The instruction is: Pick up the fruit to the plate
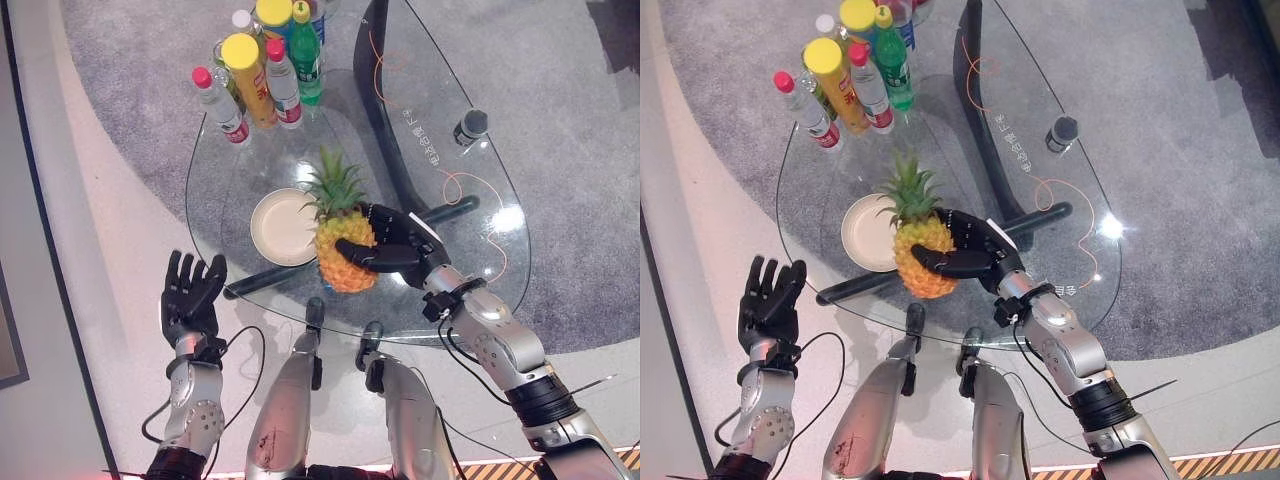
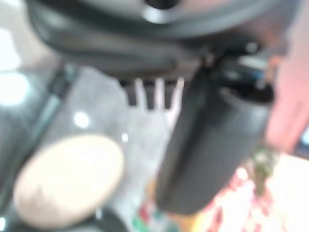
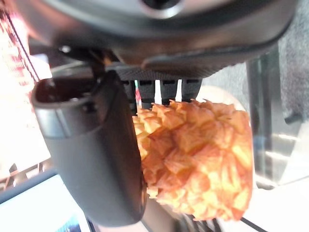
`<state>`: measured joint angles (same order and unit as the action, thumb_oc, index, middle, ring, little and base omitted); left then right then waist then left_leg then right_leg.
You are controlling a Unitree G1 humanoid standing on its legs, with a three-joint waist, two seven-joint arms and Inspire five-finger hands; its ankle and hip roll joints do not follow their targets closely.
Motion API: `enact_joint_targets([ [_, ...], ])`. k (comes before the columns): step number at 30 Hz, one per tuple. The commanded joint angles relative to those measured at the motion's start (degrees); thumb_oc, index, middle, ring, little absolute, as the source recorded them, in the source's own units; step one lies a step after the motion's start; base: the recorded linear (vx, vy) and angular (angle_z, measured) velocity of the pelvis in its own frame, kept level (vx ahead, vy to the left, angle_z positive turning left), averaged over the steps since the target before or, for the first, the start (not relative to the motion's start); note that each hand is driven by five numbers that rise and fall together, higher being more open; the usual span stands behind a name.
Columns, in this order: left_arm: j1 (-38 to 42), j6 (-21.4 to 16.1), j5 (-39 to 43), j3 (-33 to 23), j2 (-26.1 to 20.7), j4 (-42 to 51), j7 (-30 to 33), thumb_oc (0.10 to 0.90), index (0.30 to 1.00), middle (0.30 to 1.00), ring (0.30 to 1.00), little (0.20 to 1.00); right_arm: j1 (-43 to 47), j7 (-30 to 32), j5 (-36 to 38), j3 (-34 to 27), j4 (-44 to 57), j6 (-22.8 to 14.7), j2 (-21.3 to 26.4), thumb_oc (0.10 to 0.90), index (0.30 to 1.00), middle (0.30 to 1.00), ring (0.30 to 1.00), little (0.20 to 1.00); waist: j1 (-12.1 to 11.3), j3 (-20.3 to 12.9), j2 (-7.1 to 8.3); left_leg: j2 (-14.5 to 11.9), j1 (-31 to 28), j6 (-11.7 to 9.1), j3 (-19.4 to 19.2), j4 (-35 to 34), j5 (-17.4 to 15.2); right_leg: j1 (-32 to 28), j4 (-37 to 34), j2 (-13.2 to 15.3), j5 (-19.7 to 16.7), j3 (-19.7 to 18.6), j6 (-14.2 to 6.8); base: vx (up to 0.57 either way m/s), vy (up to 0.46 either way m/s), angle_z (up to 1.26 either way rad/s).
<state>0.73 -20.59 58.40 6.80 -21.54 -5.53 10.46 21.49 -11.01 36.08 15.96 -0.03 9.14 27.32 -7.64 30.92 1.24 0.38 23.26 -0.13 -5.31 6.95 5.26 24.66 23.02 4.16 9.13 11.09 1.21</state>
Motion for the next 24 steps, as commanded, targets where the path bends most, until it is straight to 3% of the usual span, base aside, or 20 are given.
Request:
enact_joint_targets([
  [1, -0.04, 2.92, 0.25, 2.34, -3.80, 10.41, -10.11, 0.800, 0.900, 0.900, 0.900, 0.900, 3.12, -3.04, 1.75, -0.72, 12.44, -8.69, 1.22, 0.100, 0.300, 0.300, 0.300, 0.200, 0.77, -1.13, -0.13, 0.39, -0.32, 2.41, -2.59, 10.80, -6.12, -4.32, -7.49, 3.81, -10.33, 5.62, -3.13, 0.00, 0.000, 0.00],
  [8, 2.58, 7.66, 9.29, 6.38, -8.80, 17.85, -20.37, 0.800, 0.900, 0.900, 0.900, 0.900, 1.07, -2.54, -1.24, 1.24, 13.69, -10.10, 2.60, 0.100, 0.300, 0.300, 0.300, 0.200, 1.47, -1.13, -0.47, 0.95, 0.69, 2.93, -2.67, 11.50, -6.26, -3.72, -7.88, 4.13, -11.07, 5.34, -3.36, 0.00, 0.000, 0.00],
  [13, 2.84, 10.68, 14.19, 6.96, -9.34, 19.96, -26.59, 0.800, 0.900, 0.900, 0.900, 0.900, -0.57, -3.75, -3.05, 2.92, 14.17, -9.83, 3.03, 0.100, 0.300, 0.300, 0.300, 0.200, 1.67, -1.13, -0.60, 1.29, 1.28, 2.98, -2.49, 11.87, -6.34, -3.30, -8.03, 4.30, -11.22, 4.94, -3.34, 0.00, 0.000, 0.00],
  [18, 3.55, 14.50, 16.11, 9.01, -10.00, 20.83, -28.46, 0.800, 0.900, 0.900, 0.900, 0.900, -0.79, -2.87, -3.61, 5.48, 15.03, -11.00, 2.70, 0.100, 0.300, 0.300, 0.300, 0.200, 1.68, -1.13, -0.71, 2.08, 1.95, 3.39, -1.85, 12.53, -6.50, -2.45, -7.59, 4.42, -11.61, 4.25, -3.53, 0.01, 0.000, 0.01],
  [24, 3.30, 14.22, 17.31, 9.25, -9.55, 21.12, -28.58, 0.800, 0.900, 0.900, 0.900, 0.900, -1.25, -4.70, -5.11, 7.16, 16.06, -8.67, 2.68, 0.100, 0.300, 0.300, 0.300, 0.200, 1.86, -1.13, -1.13, 2.42, 2.21, 3.62, -1.70, 12.31, -6.30, -1.86, -7.45, 4.14, -11.60, 3.34, -3.52, 0.01, 0.020, 0.05],
])
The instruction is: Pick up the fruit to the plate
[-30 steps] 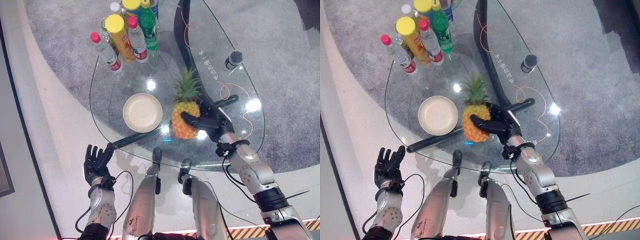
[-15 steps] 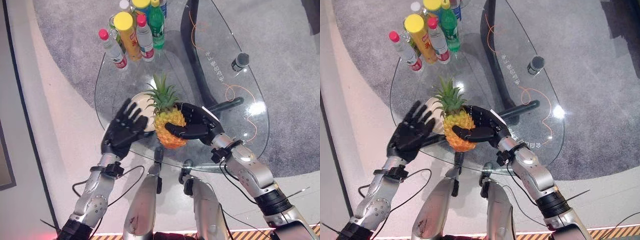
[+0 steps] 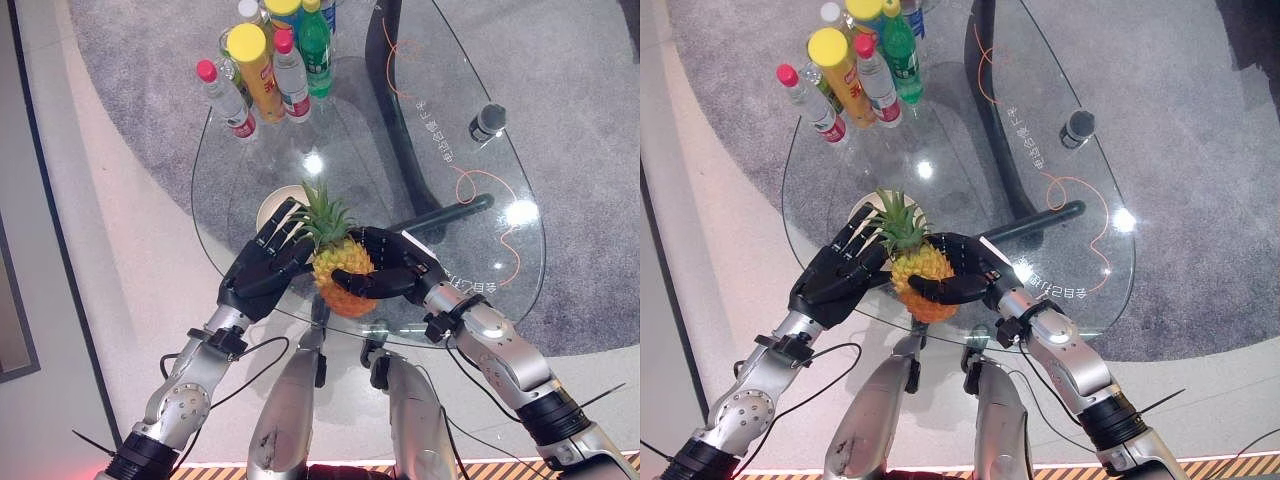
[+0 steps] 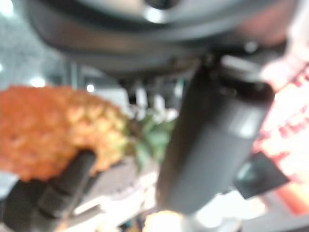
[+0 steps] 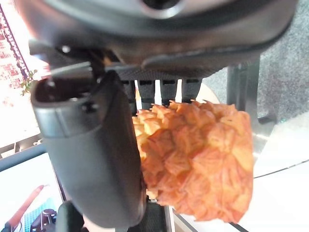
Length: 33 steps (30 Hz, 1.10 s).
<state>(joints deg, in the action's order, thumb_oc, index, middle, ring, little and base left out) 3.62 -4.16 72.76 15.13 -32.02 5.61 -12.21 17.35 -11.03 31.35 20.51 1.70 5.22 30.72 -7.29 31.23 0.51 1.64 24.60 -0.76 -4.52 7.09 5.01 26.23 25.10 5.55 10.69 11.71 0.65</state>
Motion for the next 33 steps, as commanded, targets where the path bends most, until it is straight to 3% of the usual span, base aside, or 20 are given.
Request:
enact_joint_targets([
  [1, 0.41, -2.21, 2.95, 0.93, 0.93, 9.98, -5.92, 0.800, 0.900, 0.900, 0.900, 0.900, 2.89, -4.68, -0.38, 2.61, 14.32, -4.75, -0.71, 0.100, 0.300, 0.300, 0.300, 0.200, 1.51, -1.43, -0.40, 1.15, 0.86, 4.25, -2.49, 12.17, -6.05, -3.44, -9.53, 2.75, -13.15, 2.72, -2.97, 0.01, 0.016, 0.06],
  [5, -0.57, -2.72, 3.22, 0.96, 1.79, 10.74, -6.03, 0.800, 0.900, 0.900, 0.900, 0.900, 0.88, -9.23, -2.94, 4.97, 16.17, -3.56, -0.71, 0.100, 0.300, 0.300, 0.300, 0.200, 1.44, -1.43, -0.51, 1.70, 0.95, 4.40, -1.79, 12.04, -5.88, -3.28, -9.74, 2.55, -13.32, 2.06, -2.99, 0.01, 0.003, 0.03],
  [12, -0.03, -2.19, 0.79, 2.78, 1.63, 10.69, -2.89, 0.800, 0.900, 0.900, 0.900, 0.900, 3.59, -10.86, -6.74, 8.95, 19.89, -4.64, -0.91, 0.100, 0.300, 0.300, 0.300, 0.200, 1.23, -1.43, -0.59, 2.25, 1.39, 4.68, -0.84, 12.31, -5.65, -2.84, -9.66, 2.23, -13.64, 1.31, -3.10, 0.01, -0.008, 0.02],
  [21, -0.57, -3.94, 2.16, 4.33, 2.60, 10.96, -0.51, 0.800, 0.900, 0.900, 0.900, 0.900, 6.28, -17.00, -8.69, 15.96, 24.83, 0.20, -1.99, 0.100, 0.300, 0.300, 0.300, 0.200, 0.96, -1.43, -1.00, 2.60, 1.36, 4.76, -0.51, 11.88, -5.17, -2.78, -10.09, 1.65, -13.67, 0.29, -3.08, 0.00, 0.000, 0.00],
  [27, -0.28, -4.38, 3.37, 6.02, 3.33, 9.25, 2.31, 0.800, 0.900, 0.900, 0.900, 0.900, 8.30, -14.81, -9.83, 19.16, 23.33, -0.01, -3.50, 0.100, 0.300, 0.300, 0.300, 0.200, 0.41, -1.43, -1.11, 2.92, 1.24, 4.76, -0.08, 11.48, -4.84, -3.00, -10.52, 1.59, -13.84, 0.37, -3.20, 0.00, 0.000, 0.00],
  [30, -0.10, -7.10, 4.43, 6.54, 3.72, 8.47, 2.27, 0.800, 0.900, 0.900, 0.900, 0.900, 9.30, -13.12, -8.95, 19.43, 22.37, 0.05, -3.56, 0.100, 0.300, 0.300, 0.300, 0.200, 0.29, -1.43, -1.09, 2.90, 1.15, 4.72, -0.13, 11.23, -4.65, -3.11, -10.68, 1.68, -13.92, 0.54, -3.23, 0.00, 0.000, 0.00],
  [32, -0.30, -9.40, 5.95, 6.35, 4.08, 8.78, 1.67, 0.100, 0.300, 0.300, 0.300, 0.200, 9.03, -12.75, -8.76, 19.34, 22.32, 0.14, -3.45, 0.100, 0.300, 0.300, 0.300, 0.200, 0.23, -1.43, -1.05, 2.88, 0.93, 4.70, -0.20, 11.09, -4.64, -3.28, -10.69, 1.71, -13.86, 0.64, -3.24, 0.00, 0.000, 0.00],
  [33, -0.59, -11.84, 7.51, 6.04, 4.66, 9.15, 0.67, 0.100, 0.300, 0.300, 0.300, 0.200, 8.62, -12.65, -8.68, 19.17, 22.39, 0.23, -3.37, 0.100, 0.300, 0.300, 0.300, 0.200, 0.18, -1.43, -0.96, 2.79, 0.63, 4.70, -0.28, 10.85, -4.66, -3.49, -10.78, 1.76, -13.80, 0.76, -3.26, 0.00, 0.000, 0.00],
])
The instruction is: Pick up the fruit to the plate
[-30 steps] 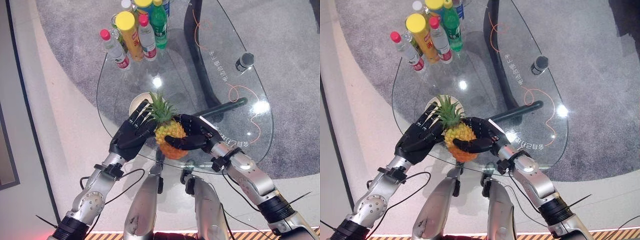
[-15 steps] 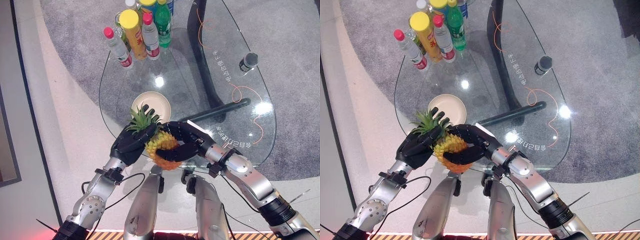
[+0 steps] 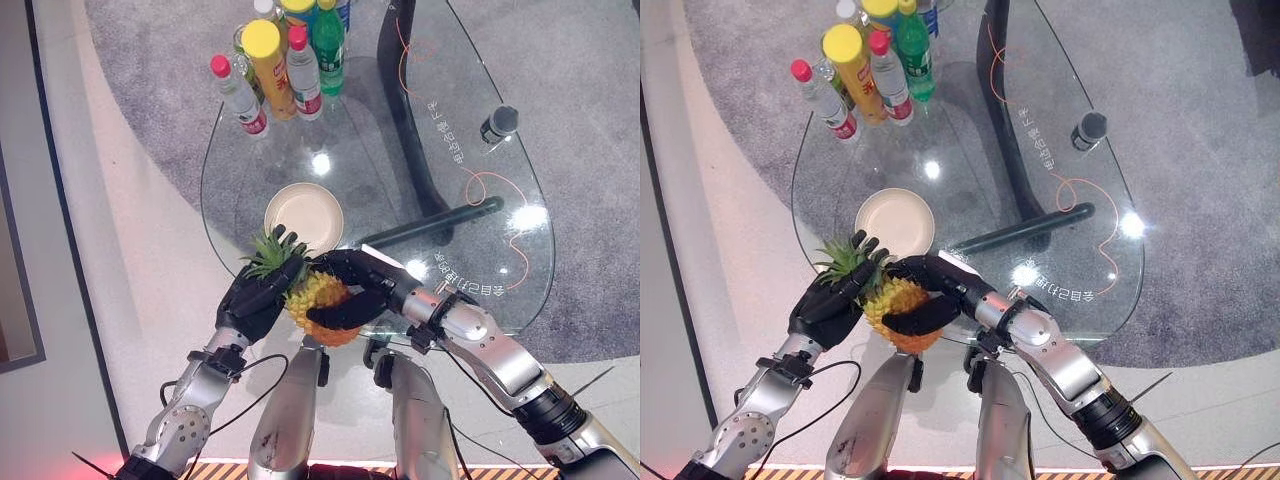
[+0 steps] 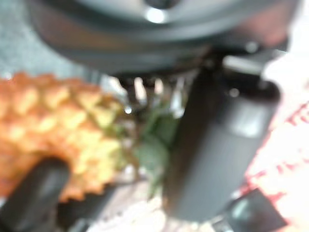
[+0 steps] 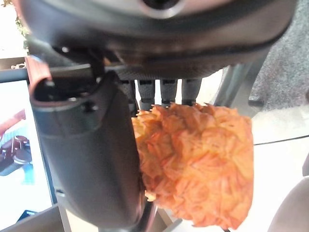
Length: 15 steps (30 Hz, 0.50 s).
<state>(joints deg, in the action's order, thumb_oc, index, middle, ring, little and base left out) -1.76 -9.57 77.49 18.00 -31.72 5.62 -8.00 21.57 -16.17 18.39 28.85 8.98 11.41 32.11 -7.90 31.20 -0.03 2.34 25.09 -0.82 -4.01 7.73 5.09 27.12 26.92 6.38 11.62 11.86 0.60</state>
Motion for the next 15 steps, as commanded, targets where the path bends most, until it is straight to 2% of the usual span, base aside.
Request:
enact_joint_targets([
  [1, 4.64, -7.49, 3.22, 3.02, 4.65, 9.34, -3.72, 0.100, 0.300, 0.300, 0.300, 0.200, 4.12, -7.53, 4.18, 10.75, 15.01, -6.01, -4.84, 0.100, 0.300, 0.300, 0.300, 0.200, 0.75, -1.40, -0.40, 2.10, 0.04, 4.73, -0.79, 10.17, -4.75, -4.50, -12.62, 0.95, -14.70, 0.68, -3.20, 0.00, 0.000, 0.00],
  [8, 3.86, -17.59, 8.80, 1.23, 8.85, 10.49, -8.52, 0.100, 0.300, 0.300, 0.300, 0.200, 2.37, -7.27, 2.68, 10.23, 14.48, -5.43, -7.10, 0.100, 0.300, 0.300, 0.300, 0.200, 0.31, -1.40, -0.04, 2.27, -0.51, 4.68, -0.33, 9.84, -4.77, -5.02, -12.59, 1.00, -14.50, 0.96, -3.08, 0.00, 0.000, 0.00],
  [12, 4.18, -19.43, 9.86, 0.65, 10.83, 11.14, -11.01, 0.100, 0.300, 0.300, 0.300, 0.200, 2.58, -6.39, 2.60, 10.14, 13.72, -5.26, -8.52, 0.100, 0.300, 0.300, 0.300, 0.200, -0.07, -1.40, 0.32, 2.43, -0.75, 4.77, 0.15, 9.78, -4.87, -5.23, -12.40, 1.01, -14.39, 1.11, -3.01, 0.00, -0.008, 0.01],
  [15, 4.64, -19.12, 8.71, 0.78, 11.63, 11.76, -11.10, 0.100, 0.300, 0.300, 0.300, 0.200, 2.89, -5.76, 3.12, 9.99, 13.56, -5.05, -9.03, 0.100, 0.300, 0.300, 0.300, 0.200, -0.17, -1.40, 0.54, 2.63, -0.93, 4.83, 0.47, 9.64, -4.89, -5.55, -12.56, 0.91, -14.36, 1.04, -3.03, 0.00, 0.000, 0.00],
])
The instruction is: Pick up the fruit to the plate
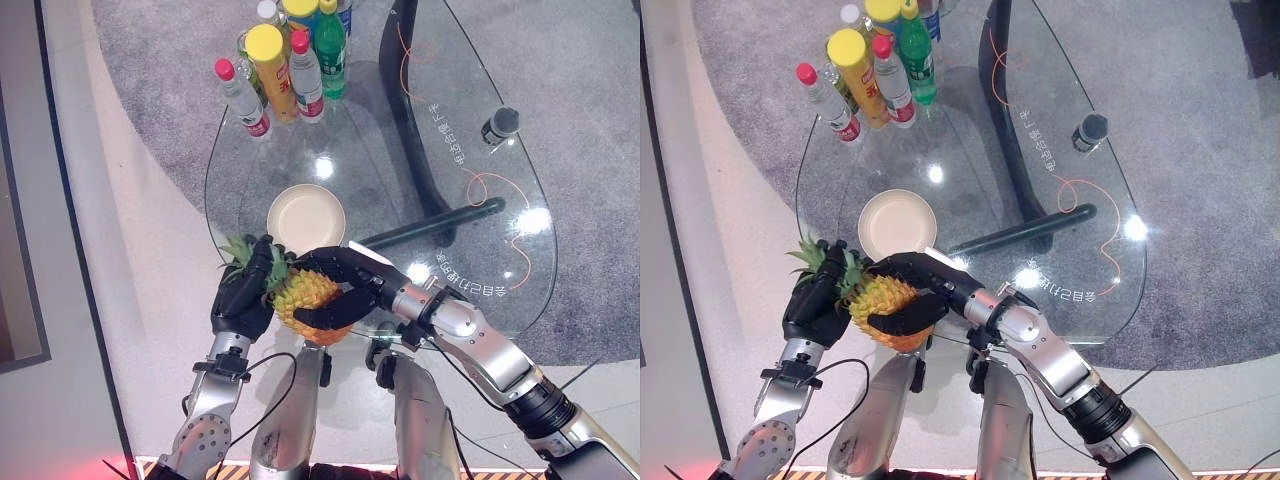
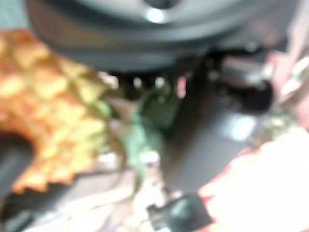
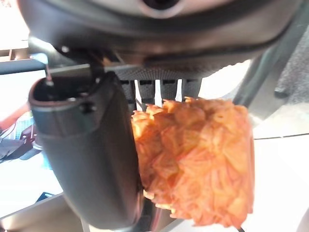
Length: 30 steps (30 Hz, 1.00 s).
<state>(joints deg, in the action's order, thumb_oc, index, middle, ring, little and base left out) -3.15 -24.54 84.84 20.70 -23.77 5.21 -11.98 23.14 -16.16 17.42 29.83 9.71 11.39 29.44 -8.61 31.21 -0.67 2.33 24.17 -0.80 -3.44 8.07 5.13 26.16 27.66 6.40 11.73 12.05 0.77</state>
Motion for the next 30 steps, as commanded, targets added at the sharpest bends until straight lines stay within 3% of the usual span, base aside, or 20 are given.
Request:
enact_joint_targets([
  [1, 6.06, -3.95, 0.80, -1.91, 3.83, 12.22, -6.94, 0.100, 0.300, 0.300, 0.300, 0.200, 1.31, -5.81, 4.22, 8.84, 12.82, -5.00, -6.50, 0.100, 0.300, 0.300, 0.300, 0.200, 0.52, -1.42, 1.26, 2.67, -0.15, 4.86, -0.03, 9.19, -4.92, -4.70, -13.36, 0.84, -14.49, 0.83, -3.19, 0.00, 0.000, 0.00],
  [29, 6.31, -4.35, 2.01, -3.51, 6.06, 11.64, -8.97, 0.100, 0.300, 0.300, 0.300, 0.200, -0.47, -2.25, 3.33, 6.33, 10.05, -3.54, -9.17, 0.100, 0.300, 0.300, 0.300, 0.200, 0.27, -1.42, 1.71, 3.01, -1.05, 5.41, 0.25, 8.96, -5.42, -5.61, -13.63, 1.25, -15.03, 0.90, -3.98, 0.00, 0.001, 0.00],
  [30, 6.38, -4.43, 1.95, -3.64, 6.15, 11.54, -8.87, 0.100, 0.300, 0.300, 0.300, 0.200, -0.56, -1.01, 2.91, 6.10, 9.59, -3.53, -9.25, 0.800, 0.900, 0.900, 0.900, 0.900, 0.28, -1.42, 1.77, 2.99, -1.10, 5.44, 0.25, 8.91, -5.43, -5.64, -13.66, 1.22, -15.06, 0.89, -3.99, 0.00, 0.000, 0.00],
])
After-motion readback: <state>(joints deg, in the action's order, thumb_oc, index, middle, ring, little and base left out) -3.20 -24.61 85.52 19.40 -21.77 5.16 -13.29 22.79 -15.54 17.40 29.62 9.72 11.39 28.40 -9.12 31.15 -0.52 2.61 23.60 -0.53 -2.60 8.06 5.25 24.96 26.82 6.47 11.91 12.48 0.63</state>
